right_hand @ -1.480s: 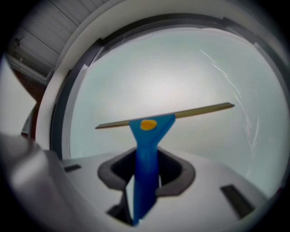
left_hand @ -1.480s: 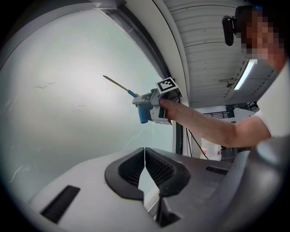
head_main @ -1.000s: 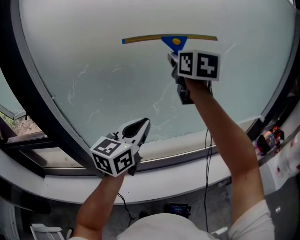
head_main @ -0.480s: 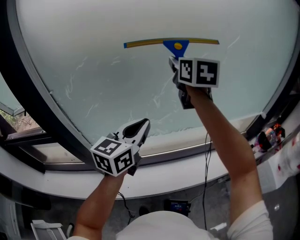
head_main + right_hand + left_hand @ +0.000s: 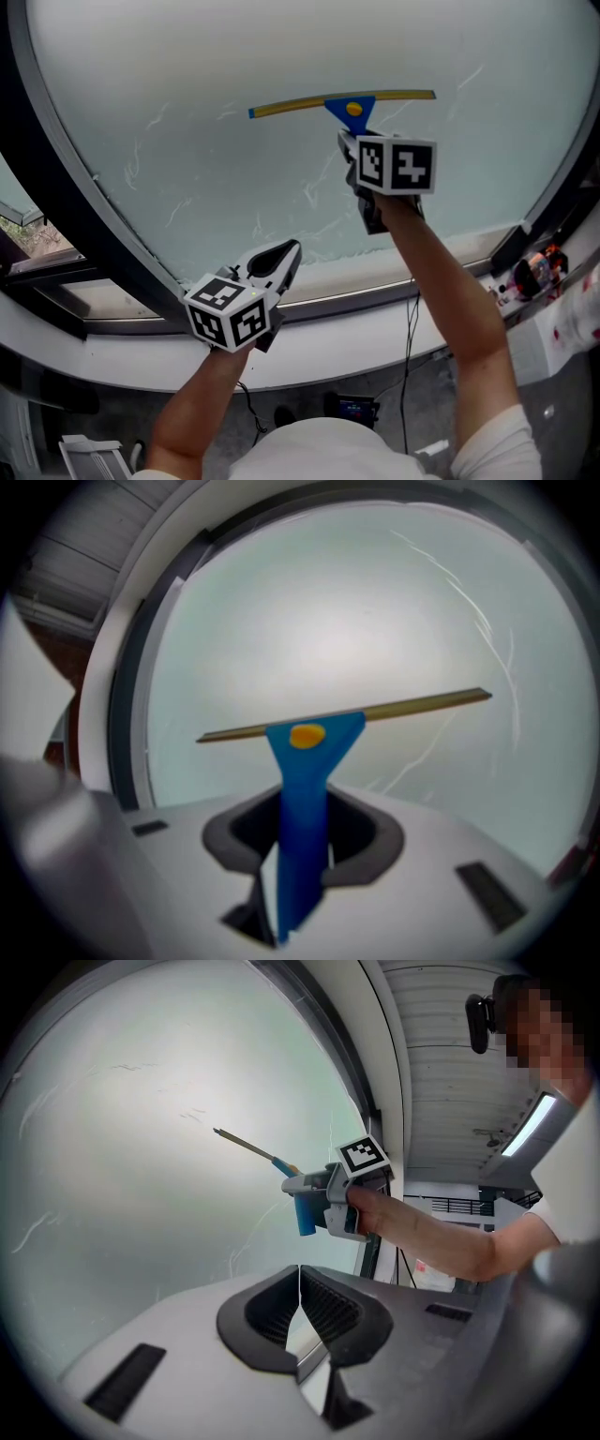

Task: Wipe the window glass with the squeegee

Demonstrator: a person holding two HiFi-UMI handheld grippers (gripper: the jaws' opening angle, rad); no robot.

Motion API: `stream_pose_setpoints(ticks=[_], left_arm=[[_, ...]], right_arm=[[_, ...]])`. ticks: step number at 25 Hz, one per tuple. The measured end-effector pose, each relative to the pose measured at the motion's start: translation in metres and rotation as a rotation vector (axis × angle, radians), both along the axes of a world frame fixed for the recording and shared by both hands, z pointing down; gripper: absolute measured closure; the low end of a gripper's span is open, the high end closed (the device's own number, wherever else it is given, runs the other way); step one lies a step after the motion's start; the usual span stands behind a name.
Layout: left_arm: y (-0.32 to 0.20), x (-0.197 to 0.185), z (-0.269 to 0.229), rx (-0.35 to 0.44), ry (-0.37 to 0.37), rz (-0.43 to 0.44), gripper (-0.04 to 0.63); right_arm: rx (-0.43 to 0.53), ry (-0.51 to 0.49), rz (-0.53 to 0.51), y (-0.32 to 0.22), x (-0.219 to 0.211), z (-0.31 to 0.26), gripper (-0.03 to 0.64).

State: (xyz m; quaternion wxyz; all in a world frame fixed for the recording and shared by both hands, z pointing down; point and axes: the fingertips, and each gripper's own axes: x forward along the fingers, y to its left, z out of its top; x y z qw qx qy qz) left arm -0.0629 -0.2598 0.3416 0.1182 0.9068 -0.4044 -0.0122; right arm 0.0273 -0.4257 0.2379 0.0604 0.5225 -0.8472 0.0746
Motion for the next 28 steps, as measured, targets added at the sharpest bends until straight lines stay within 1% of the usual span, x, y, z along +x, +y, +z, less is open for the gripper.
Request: stream_pose_setpoints(ticks=[28], left_arm=[[0.006, 0.001, 0.043, -0.087, 0.012, -0.001, 0.567]], right_arm=[[-0.110, 0.009, -0.007, 0.007, -0.004, 0.080, 0.482]])
